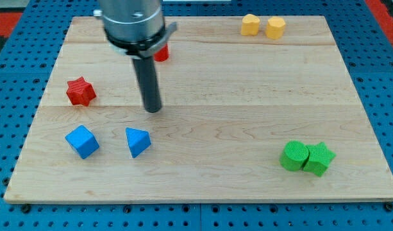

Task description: Point your arm at the red circle

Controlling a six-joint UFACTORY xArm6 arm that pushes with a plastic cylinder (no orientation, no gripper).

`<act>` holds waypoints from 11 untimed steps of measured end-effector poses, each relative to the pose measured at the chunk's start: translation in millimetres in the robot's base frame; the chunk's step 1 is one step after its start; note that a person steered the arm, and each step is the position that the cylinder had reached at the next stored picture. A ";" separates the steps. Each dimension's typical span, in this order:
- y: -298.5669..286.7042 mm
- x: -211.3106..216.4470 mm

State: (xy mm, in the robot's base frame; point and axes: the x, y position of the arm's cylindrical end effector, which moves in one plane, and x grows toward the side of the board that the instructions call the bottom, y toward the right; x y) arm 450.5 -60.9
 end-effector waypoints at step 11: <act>23.6 -116.4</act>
